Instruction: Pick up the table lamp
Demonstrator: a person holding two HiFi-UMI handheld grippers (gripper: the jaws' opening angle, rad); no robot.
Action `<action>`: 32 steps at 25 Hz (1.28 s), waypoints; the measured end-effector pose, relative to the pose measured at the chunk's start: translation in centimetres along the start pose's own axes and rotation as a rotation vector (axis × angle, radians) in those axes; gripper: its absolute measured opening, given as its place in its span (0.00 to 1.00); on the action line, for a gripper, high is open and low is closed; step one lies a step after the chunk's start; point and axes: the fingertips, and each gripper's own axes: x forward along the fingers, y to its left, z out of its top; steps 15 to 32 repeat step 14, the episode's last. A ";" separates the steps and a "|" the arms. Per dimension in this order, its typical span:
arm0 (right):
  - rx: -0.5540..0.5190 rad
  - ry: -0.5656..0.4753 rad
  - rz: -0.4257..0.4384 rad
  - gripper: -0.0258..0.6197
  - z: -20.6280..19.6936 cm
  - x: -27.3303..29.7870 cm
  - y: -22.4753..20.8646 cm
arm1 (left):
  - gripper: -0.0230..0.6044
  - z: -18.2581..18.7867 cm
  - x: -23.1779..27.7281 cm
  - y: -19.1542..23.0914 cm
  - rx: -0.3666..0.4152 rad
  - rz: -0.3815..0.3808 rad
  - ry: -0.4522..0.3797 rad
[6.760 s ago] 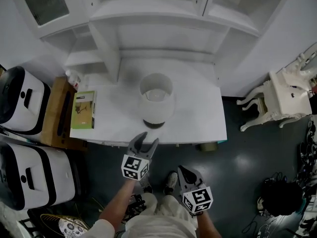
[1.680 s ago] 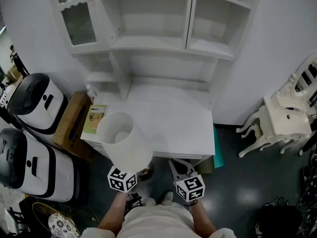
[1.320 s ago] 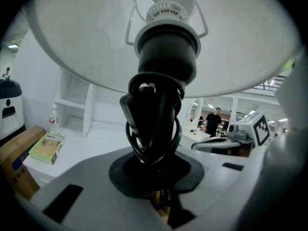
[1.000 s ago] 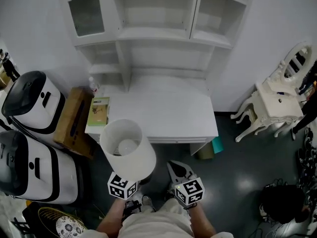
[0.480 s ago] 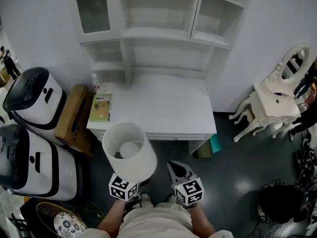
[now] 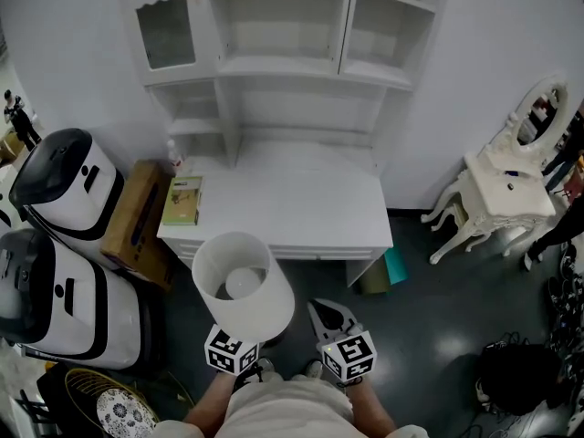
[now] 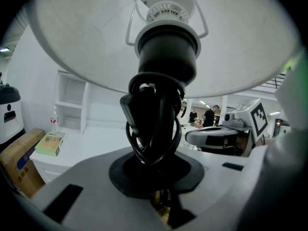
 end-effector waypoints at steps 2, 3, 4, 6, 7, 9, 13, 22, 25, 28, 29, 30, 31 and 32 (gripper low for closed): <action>0.001 -0.004 0.003 0.06 -0.1 -0.5 -0.2 | 0.13 0.0 0.0 -0.7 0.006 -0.001 0.001; 0.000 -0.003 0.003 0.06 -0.2 -0.7 -0.3 | 0.13 0.0 0.1 -0.9 0.008 -0.001 0.001; -0.001 -0.002 0.003 0.06 -0.3 -0.8 -0.4 | 0.13 -0.1 0.2 -1.1 0.009 -0.001 0.002; 0.000 -0.001 0.005 0.06 -0.6 -1.2 -0.6 | 0.13 -0.3 0.4 -1.4 0.008 0.002 0.004; 0.001 -0.001 0.006 0.06 -0.7 -1.3 -0.7 | 0.13 -0.3 0.5 -1.5 0.008 0.003 0.005; 0.004 -0.001 0.007 0.06 -0.8 -1.6 -0.8 | 0.13 -0.3 0.6 -1.8 0.009 0.003 0.006; 0.004 0.004 0.009 0.06 -1.0 -1.9 -1.0 | 0.13 -0.2 0.7 -2.1 0.011 0.008 0.002; 0.004 0.005 0.010 0.06 -1.0 -1.9 -1.1 | 0.13 -0.2 0.7 -2.1 0.011 0.011 0.002; 0.004 0.005 0.010 0.06 -1.0 -1.9 -1.1 | 0.13 -0.2 0.7 -2.1 0.011 0.011 0.002; 0.004 0.005 0.010 0.06 -1.0 -1.9 -1.1 | 0.13 -0.2 0.7 -2.1 0.011 0.011 0.002; 0.004 0.005 0.010 0.06 -1.0 -1.9 -1.1 | 0.13 -0.2 0.7 -2.1 0.011 0.011 0.002; 0.004 0.005 0.010 0.06 -1.0 -1.9 -1.1 | 0.13 -0.2 0.7 -2.1 0.011 0.011 0.002; 0.004 0.005 0.010 0.06 -1.0 -1.9 -1.1 | 0.13 -0.2 0.7 -2.1 0.011 0.011 0.002; 0.004 0.005 0.010 0.06 -1.0 -1.9 -1.1 | 0.13 -0.2 0.7 -2.1 0.011 0.011 0.002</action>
